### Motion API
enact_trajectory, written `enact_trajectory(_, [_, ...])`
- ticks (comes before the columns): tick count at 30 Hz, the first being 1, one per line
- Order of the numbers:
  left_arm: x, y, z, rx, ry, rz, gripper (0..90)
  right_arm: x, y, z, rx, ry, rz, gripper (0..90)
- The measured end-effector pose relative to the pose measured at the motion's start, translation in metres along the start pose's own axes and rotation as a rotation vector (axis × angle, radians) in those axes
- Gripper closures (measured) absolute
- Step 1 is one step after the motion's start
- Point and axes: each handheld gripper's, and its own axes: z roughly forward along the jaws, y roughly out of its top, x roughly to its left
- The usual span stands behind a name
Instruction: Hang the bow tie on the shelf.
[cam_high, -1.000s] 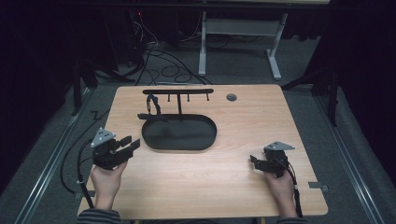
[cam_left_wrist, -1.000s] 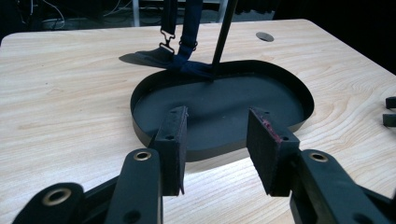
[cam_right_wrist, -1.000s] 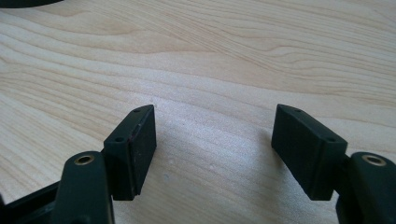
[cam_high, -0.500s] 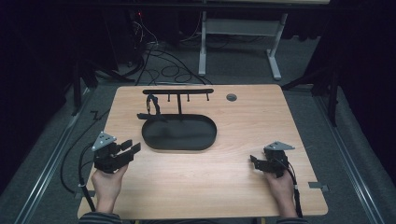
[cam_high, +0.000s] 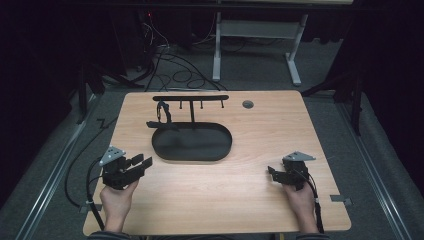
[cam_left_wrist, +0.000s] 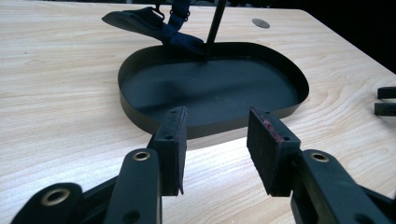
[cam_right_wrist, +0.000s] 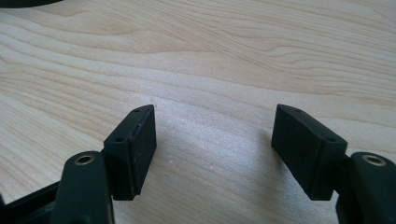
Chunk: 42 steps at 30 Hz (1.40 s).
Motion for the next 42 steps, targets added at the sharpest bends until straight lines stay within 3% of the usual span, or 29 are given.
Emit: enact_trajectory(42, [0.006,-0.032,0.018,0.065,-0.004,-0.053,57.2,0.000,0.000,0.000,-0.001,-0.002,0.000,32.3])
